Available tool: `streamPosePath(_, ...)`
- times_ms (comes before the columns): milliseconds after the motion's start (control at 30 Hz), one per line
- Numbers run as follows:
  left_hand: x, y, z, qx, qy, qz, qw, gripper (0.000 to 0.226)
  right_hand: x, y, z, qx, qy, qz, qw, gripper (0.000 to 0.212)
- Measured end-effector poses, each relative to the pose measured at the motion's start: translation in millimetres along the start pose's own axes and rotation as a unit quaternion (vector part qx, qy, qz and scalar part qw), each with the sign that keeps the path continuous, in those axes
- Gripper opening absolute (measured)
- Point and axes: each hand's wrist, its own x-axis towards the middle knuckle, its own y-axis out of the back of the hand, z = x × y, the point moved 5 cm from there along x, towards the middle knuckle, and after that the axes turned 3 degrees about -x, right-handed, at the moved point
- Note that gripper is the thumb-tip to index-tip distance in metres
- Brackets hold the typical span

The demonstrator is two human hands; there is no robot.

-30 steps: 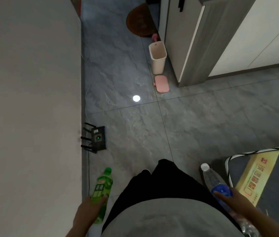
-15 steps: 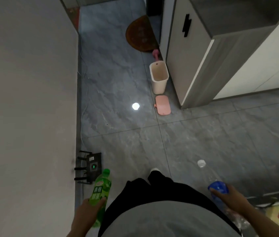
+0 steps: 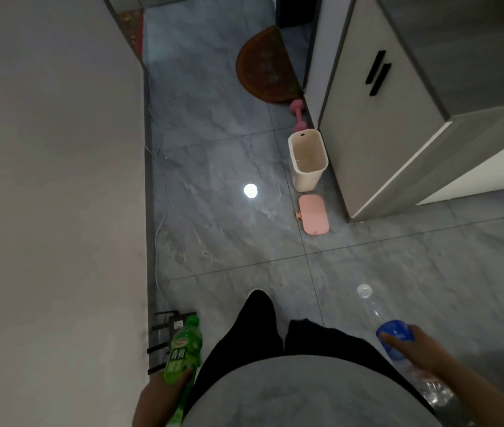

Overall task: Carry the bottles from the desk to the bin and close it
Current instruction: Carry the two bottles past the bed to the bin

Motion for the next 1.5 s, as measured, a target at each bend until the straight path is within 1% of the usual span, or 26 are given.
streamPosePath(100,23.7,32.4,58.3,0.029,-0.051,0.009,0.998,0.057,5.0,-2.1,-17.4,0.008,-0.029,0.003,1.000,0.064)
streamPosePath(300,66.7,84.1,169.9,0.060,-0.097,0.037,0.993,0.059,23.1,7.8,-56.2,0.040,-0.075,0.022,0.996,0.052)
streamPosePath(433,93.1,97.3,229.5,0.075,-0.104,0.034,0.991,0.058,57.9,30.7,-102.2,0.048,-0.080,0.014,0.996,0.053)
streamPosePath(500,101.3,103.2,251.8,0.071,-0.100,0.034,0.992,0.056,78.1,46.7,-134.1,0.050,-0.068,0.004,0.996,0.055)
streamPosePath(633,108.7,115.9,278.2,0.062,-0.062,0.025,0.996,0.059,112.2,84.4,-207.2,0.081,-0.027,-0.001,0.996,0.055)
streamPosePath(767,117.2,134.4,302.2,0.062,-0.044,0.019,0.997,0.051,128.8,114.4,-271.5,0.087,0.007,-0.001,0.996,0.062)
streamPosePath(867,129.7,151.4,326.4,0.068,-0.025,-0.010,0.997,0.051,136.9,125.2,-307.1,0.074,0.018,-0.003,0.997,0.065)
streamPosePath(1000,156.0,180.3,373.4,0.087,-0.030,-0.017,0.996,0.062,141.5,120.9,-334.0,0.078,-0.014,-0.013,0.997,0.066)
streamPosePath(1100,182.5,206.2,420.1,0.129,-0.056,-0.017,0.990,0.067,142.2,108.2,-345.1,0.090,-0.056,-0.017,0.994,0.070)
streamPosePath(1167,200.6,224.8,454.3,0.161,-0.086,-0.012,0.983,0.065,141.7,96.6,-350.0,0.097,-0.085,-0.020,0.991,0.070)
streamPosePath(1267,224.9,247.3,509.8,0.208,-0.125,-0.007,0.970,0.061,135.6,80.7,-355.9,0.111,-0.125,-0.001,0.986,0.067)
streamPosePath(1333,238.0,257.3,546.2,0.243,-0.149,-0.004,0.958,0.059,128.4,70.8,-361.6,0.116,-0.139,-0.001,0.983,0.061)
streamPosePath(1433,247.8,263.5,593.7,0.261,-0.178,-0.005,0.949,0.055,123.7,56.9,-370.4,0.137,-0.152,-0.002,0.979,0.050)
streamPosePath(1500,254.0,262.1,621.4,0.275,-0.196,-0.011,0.941,0.054,125.7,51.1,-376.2,0.151,-0.177,-0.010,0.972,0.055)
